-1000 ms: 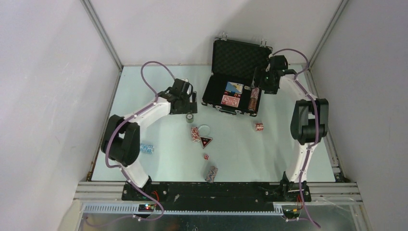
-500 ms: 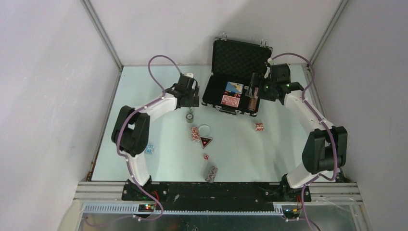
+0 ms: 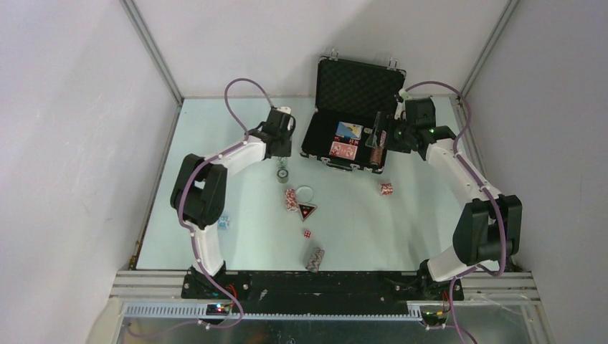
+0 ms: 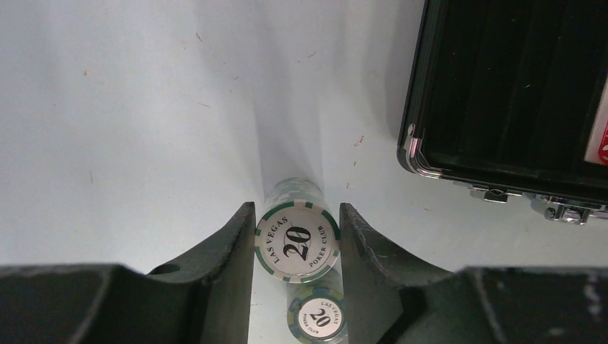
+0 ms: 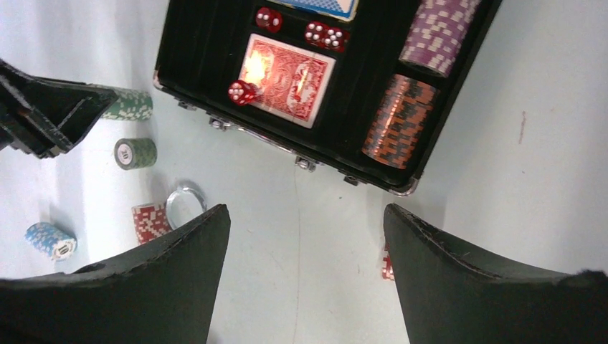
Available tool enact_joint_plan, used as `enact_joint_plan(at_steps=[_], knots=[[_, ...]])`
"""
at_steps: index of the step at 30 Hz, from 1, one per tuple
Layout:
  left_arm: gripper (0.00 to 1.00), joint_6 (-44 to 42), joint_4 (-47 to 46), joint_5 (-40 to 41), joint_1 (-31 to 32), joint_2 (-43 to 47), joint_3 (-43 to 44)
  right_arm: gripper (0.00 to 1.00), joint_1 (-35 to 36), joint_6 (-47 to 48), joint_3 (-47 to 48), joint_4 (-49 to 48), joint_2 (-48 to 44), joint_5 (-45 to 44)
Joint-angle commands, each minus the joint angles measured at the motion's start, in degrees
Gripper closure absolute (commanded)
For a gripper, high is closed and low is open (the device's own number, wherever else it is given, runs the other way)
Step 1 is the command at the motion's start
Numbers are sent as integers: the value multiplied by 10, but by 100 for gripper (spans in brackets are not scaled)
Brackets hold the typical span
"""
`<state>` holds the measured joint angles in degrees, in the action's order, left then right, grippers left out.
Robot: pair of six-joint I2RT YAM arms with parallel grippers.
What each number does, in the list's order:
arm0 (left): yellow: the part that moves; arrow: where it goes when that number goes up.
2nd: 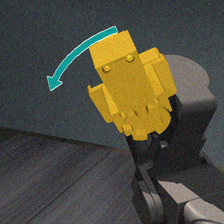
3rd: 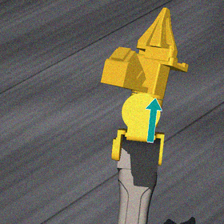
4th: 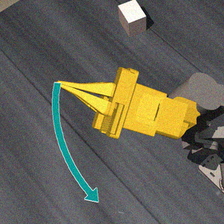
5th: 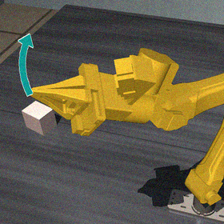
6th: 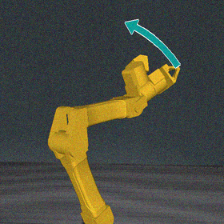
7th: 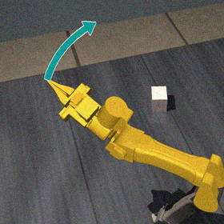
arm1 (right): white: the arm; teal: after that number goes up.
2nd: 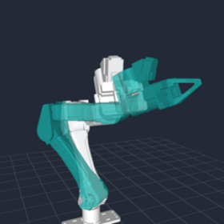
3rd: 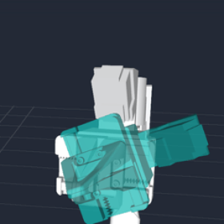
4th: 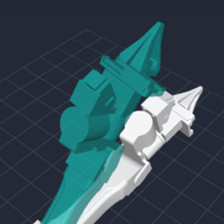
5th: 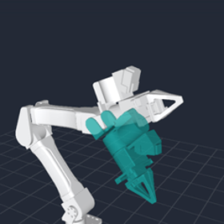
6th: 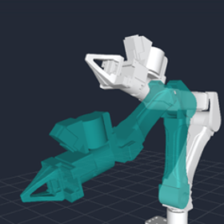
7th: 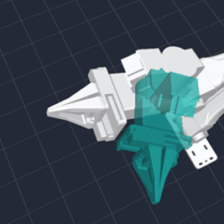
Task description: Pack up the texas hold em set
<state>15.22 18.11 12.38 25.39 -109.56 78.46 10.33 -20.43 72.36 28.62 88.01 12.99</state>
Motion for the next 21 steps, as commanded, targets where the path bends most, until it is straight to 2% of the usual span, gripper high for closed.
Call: enact_joint_plan(at_steps=[1,7,10,13,18,21], knots=[[90,-41,16,11,-8,28,32,20,5,17,2,-34,-18,71],[91,-44,85,-59,-10,65,90,24,29,50,2,-70,-14,153],[91,-11,120,-122,-10,92,104,24,39,67,2,-96,-18,195],[95,25,142,-163,-10,116,100,24,52,93,2,-122,-27,238],[99,80,151,-292,-9,146,84,27,111,145,2,-145,-27,245],[99,98,148,-391,-9,154,80,26,162,220,2,-131,-27,229]])
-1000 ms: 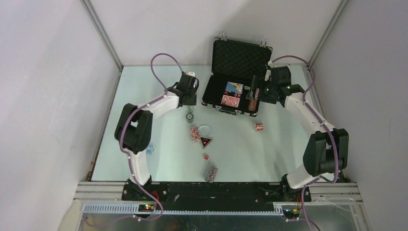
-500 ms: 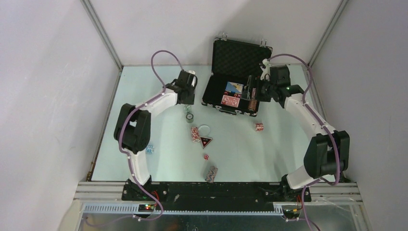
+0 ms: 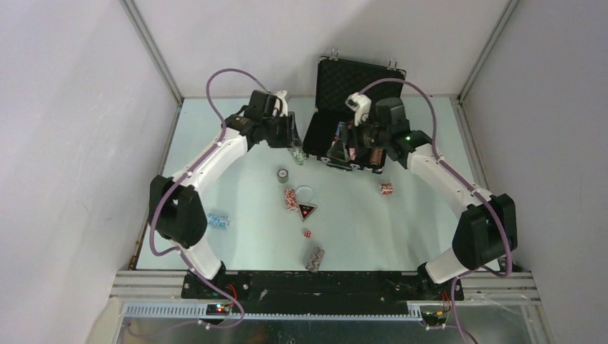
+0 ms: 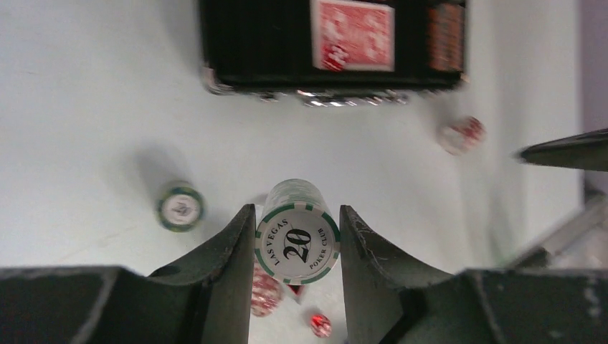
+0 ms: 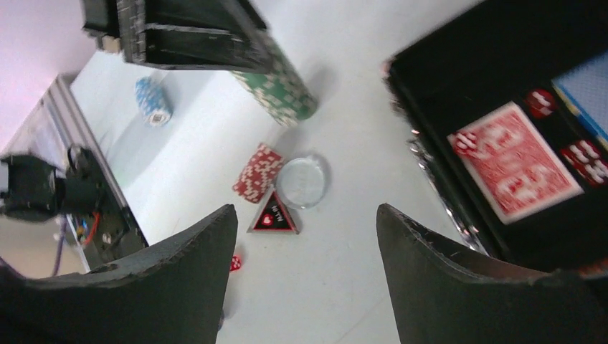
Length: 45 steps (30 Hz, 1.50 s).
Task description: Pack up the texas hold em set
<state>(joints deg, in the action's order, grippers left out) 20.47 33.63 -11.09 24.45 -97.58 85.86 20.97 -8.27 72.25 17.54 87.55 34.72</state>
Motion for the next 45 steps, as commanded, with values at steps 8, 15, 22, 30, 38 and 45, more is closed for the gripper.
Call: enact_joint_plan(at_steps=[8,15,22,30,38,45], knots=[[99,59,-73,-296,20,51,-32,32,96,117,3,-19,-8,19],[98,76,-105,-324,20,59,-51,36,114,145,3,0,2,19],[98,77,-104,-333,20,63,-50,40,122,158,-17,4,15,12],[97,70,-95,-339,20,68,-46,55,128,150,-25,-8,33,9],[94,89,-122,-345,20,74,-63,91,116,126,-25,-17,38,26],[3,112,-145,-213,-14,123,-103,97,72,60,-35,-31,44,-13]])
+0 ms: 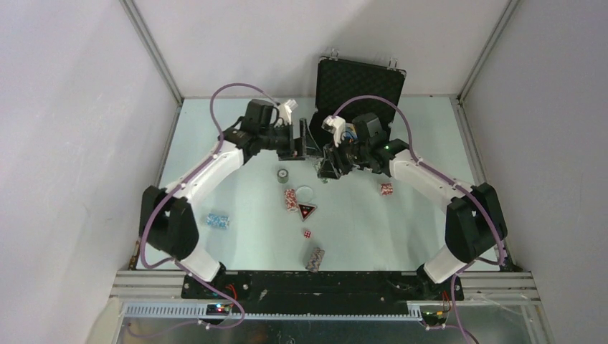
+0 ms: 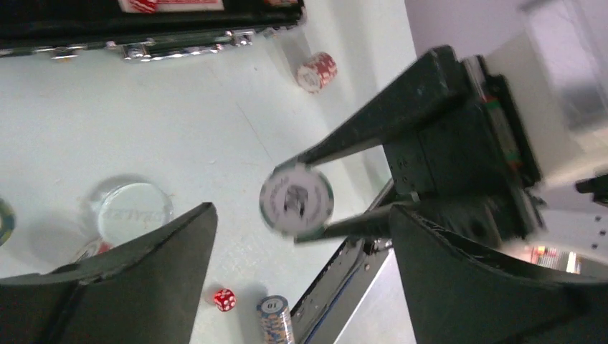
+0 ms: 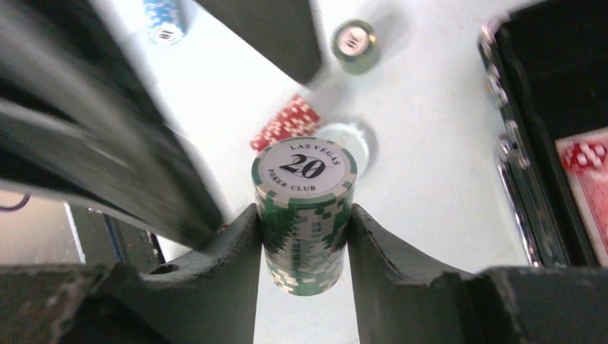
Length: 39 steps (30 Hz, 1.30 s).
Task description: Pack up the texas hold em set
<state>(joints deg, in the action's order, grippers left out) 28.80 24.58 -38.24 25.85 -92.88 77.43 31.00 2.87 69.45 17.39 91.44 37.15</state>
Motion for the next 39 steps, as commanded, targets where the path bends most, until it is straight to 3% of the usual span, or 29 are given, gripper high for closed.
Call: enact_joint_plan(at_steps=[1,9,19,39], knots=[[2,35,-59,67,-39,92,-35,98,-35,-62,-8,-29,9,-48],[0,-11,-21,192,-64,162,-99,93,-109,-207,-7,-23,37,-203],[0,-56,18,219,-63,262,-205,93,-142,-330,35,-45,107,-298],[0,-51,33,239,-63,269,-206,92,-165,-320,199,38,233,-362]])
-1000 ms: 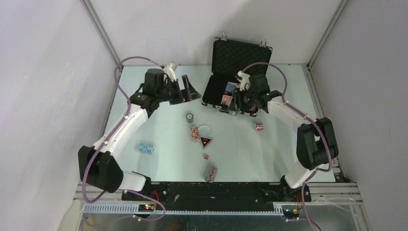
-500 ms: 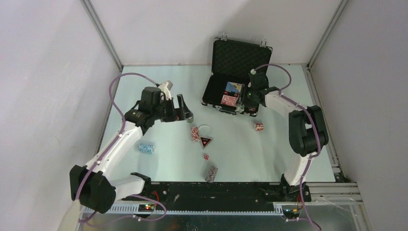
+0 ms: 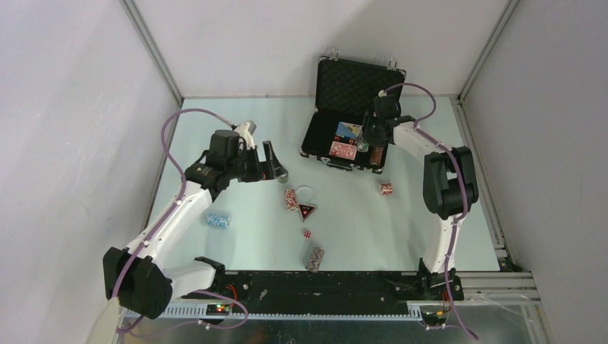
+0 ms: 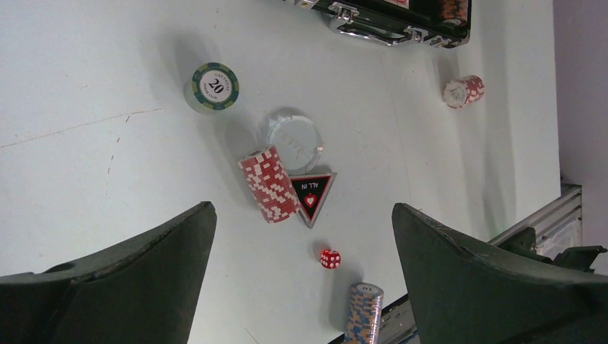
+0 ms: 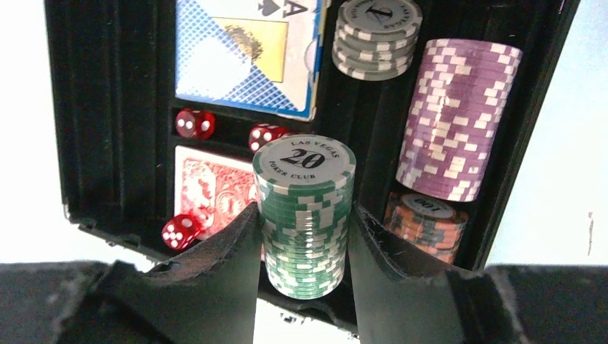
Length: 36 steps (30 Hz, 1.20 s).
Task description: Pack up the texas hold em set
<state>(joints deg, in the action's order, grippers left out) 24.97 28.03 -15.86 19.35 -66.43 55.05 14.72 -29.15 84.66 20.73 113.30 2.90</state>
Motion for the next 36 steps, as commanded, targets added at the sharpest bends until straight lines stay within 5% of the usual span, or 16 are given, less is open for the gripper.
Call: enact_joint_plan(at_steps=[1,16,32,36], knots=[[0,-13,-1,14,2,-1,22,92,-3,0,53,7,21,-21],[0,-16,-3,20,1,-42,36,84,-15,15,142,28,110,-80],[0,-6,-10,46,1,-37,20,37,-17,10,208,56,122,-120],[1,-5,-12,43,1,-34,17,33,-18,11,195,53,107,-115]])
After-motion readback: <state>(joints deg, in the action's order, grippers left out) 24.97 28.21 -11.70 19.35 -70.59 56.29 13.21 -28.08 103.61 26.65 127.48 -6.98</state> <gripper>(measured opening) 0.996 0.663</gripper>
